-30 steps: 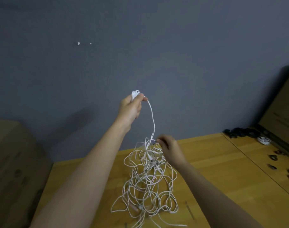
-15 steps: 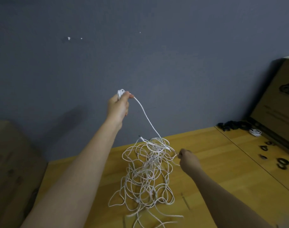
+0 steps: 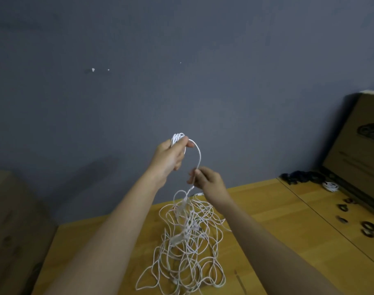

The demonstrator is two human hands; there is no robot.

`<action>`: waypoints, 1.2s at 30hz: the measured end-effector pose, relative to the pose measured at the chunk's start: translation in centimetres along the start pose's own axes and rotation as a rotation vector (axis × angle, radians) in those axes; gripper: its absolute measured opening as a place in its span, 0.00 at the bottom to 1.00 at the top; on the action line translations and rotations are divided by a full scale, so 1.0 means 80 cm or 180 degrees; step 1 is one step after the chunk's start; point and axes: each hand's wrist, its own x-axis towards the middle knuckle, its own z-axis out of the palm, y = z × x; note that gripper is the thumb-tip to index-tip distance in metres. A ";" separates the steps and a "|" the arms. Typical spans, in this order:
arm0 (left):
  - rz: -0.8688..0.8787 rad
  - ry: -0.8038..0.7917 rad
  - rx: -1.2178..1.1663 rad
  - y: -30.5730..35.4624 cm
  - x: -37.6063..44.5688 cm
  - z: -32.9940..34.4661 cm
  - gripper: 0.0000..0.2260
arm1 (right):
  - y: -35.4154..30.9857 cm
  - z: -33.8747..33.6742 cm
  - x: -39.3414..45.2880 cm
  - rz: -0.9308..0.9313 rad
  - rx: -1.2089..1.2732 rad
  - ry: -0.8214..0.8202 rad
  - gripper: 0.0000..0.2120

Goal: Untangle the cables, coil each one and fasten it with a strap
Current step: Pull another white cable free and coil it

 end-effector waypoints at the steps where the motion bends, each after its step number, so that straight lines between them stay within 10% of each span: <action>1: -0.0010 -0.0031 0.0063 0.002 -0.002 -0.007 0.13 | -0.004 -0.002 0.003 -0.0012 0.0310 0.0310 0.09; 7: -0.0607 -0.1394 0.0061 0.014 -0.035 -0.032 0.14 | -0.029 -0.026 0.047 -0.0746 -0.0332 0.1475 0.10; 15: -0.0273 -0.0890 -0.1284 0.001 -0.035 -0.007 0.05 | 0.036 0.025 -0.010 0.0010 -0.0813 -0.0508 0.12; 21: 0.0105 0.0521 0.0531 -0.063 -0.021 0.014 0.07 | 0.042 0.035 -0.048 -0.0027 -0.1095 -0.0933 0.09; 28: -0.0035 -0.0582 0.3469 -0.101 -0.030 -0.013 0.19 | 0.053 -0.001 -0.031 0.0009 -0.2451 -0.0912 0.03; 36: -0.0555 -0.1847 0.3564 -0.105 -0.047 -0.019 0.20 | 0.079 -0.027 -0.036 -0.0769 -0.2702 -0.0718 0.08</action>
